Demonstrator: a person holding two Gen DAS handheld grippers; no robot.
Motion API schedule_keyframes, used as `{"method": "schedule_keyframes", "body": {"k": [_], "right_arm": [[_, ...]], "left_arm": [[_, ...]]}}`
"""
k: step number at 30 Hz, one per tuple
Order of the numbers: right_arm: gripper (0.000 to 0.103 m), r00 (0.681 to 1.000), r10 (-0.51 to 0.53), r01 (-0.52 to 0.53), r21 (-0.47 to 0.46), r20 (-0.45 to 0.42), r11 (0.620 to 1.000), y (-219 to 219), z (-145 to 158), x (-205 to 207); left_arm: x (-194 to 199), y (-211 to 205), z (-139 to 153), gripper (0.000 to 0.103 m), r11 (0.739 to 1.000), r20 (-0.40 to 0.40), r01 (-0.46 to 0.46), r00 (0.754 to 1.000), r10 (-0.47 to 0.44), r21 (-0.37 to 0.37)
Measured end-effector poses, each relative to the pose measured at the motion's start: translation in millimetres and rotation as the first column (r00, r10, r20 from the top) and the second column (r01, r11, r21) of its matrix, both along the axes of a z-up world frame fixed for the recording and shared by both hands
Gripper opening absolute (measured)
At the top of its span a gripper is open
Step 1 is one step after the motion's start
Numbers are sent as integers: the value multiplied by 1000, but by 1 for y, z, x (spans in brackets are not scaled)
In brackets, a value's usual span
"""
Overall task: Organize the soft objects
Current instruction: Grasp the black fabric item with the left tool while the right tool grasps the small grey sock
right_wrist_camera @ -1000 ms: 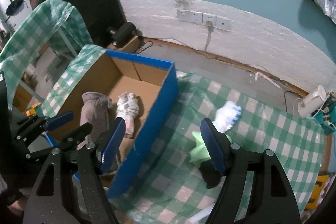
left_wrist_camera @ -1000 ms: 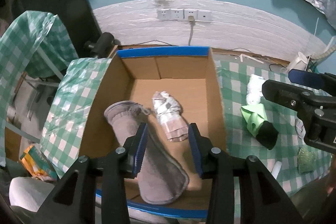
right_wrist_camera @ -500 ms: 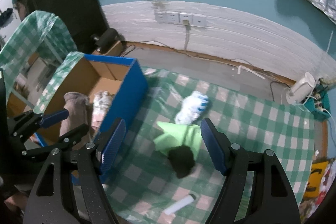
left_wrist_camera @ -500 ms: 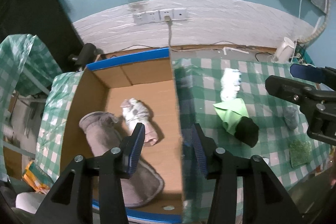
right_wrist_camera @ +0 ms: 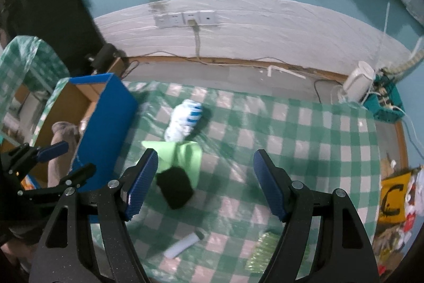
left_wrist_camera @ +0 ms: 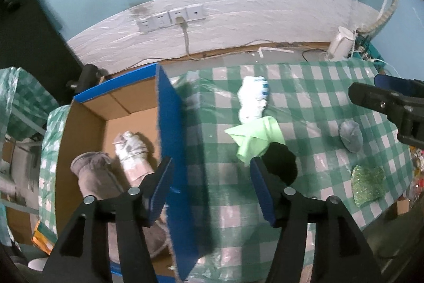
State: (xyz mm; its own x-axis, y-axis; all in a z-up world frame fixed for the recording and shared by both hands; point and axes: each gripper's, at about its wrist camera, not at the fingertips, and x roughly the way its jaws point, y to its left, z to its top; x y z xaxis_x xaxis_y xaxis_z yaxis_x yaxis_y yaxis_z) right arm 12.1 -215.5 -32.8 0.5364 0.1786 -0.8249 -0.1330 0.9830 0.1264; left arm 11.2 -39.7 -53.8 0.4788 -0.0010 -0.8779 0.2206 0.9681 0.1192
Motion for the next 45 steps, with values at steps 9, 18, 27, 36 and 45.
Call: {"method": "schedule_keyframes", "body": {"k": [9, 18, 27, 36, 45], "right_arm": [[75, 998, -61, 61, 7, -26, 998, -40, -14, -1], [75, 989, -132, 132, -5, -65, 991, -77, -33, -1], [75, 981, -163, 160, -39, -101, 986, -90, -56, 7], [75, 965, -197, 188, -69, -171, 980, -106, -90, 18], [75, 940, -220, 204, -90, -259, 975, -114, -128, 22]], "left_arm": [[3, -36, -17, 62, 998, -43, 55, 998, -53, 39], [9, -60, -32, 68, 996, -87, 78, 994, -73, 48], [18, -74, -53, 72, 996, -141, 88, 986, -83, 30], [29, -81, -77, 73, 998, -208, 68, 976, -67, -2], [41, -87, -103, 73, 999, -272, 35, 962, -38, -16]]}}
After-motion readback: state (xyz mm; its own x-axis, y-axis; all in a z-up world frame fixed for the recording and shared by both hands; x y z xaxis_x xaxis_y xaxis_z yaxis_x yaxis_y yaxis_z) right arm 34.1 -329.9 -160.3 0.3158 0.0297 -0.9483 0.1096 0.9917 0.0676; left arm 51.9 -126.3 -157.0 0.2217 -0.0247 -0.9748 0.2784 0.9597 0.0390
